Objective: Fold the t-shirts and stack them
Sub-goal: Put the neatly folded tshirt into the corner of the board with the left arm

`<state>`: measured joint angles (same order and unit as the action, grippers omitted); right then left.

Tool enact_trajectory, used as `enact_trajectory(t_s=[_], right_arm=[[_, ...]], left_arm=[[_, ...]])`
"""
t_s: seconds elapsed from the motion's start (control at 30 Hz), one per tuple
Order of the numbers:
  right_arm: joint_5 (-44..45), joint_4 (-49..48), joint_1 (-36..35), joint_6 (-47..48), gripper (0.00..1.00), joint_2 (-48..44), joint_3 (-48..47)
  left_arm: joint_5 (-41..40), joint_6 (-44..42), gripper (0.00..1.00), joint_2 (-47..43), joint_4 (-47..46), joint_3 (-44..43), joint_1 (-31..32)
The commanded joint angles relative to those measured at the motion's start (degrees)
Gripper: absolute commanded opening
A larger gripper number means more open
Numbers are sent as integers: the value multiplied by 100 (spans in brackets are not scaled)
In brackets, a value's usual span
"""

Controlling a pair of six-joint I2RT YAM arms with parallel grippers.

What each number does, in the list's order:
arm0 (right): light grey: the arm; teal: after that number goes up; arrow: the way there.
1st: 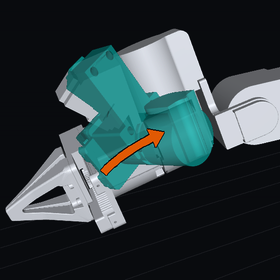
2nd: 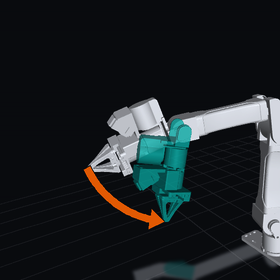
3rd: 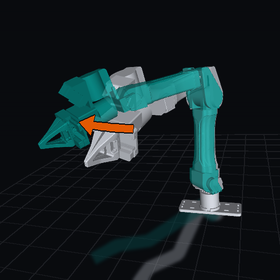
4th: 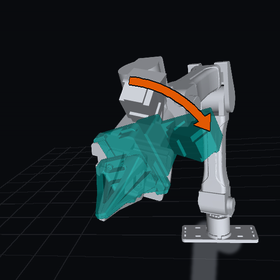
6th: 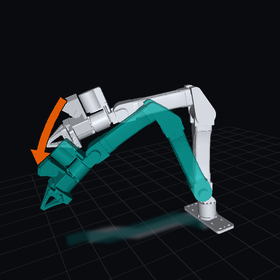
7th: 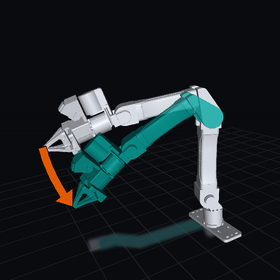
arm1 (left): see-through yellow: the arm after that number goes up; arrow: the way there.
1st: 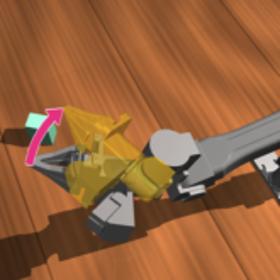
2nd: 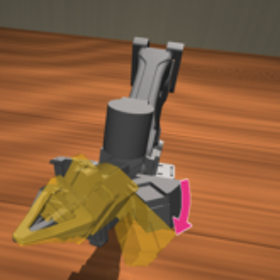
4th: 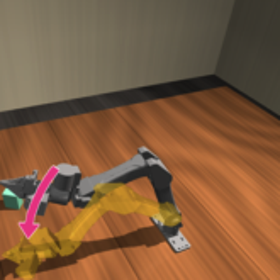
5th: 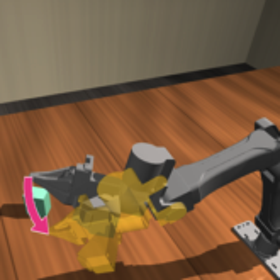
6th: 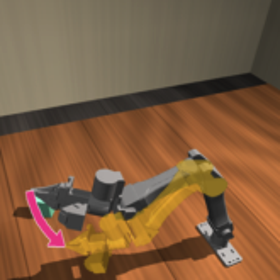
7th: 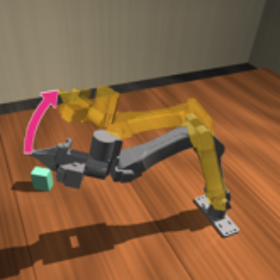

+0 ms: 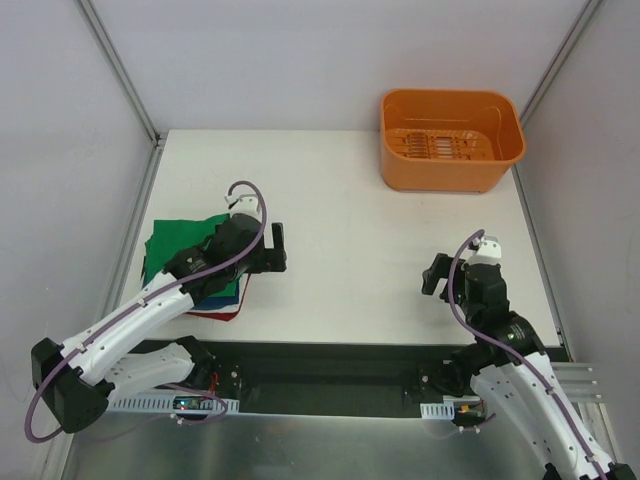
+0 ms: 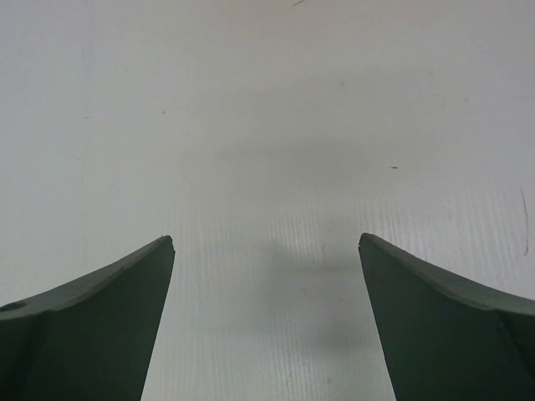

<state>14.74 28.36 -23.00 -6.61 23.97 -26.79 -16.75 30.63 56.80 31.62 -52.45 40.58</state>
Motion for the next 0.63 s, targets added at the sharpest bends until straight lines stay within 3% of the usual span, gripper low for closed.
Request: enact_trajectory(t_s=[0.0,0.17,0.6], right_arm=[[608,-191,15,-94,97,-322,147],[889,-217,15,-226,97,-375,261],[1250,-243,15,-350,97,-515,349]], left_arm=[[-662,-14,99,-344,-893,506,64],[-583,-48,99,-494,-1359,990,73],[-1014,-233,99,-1118,-1474,1430,64]])
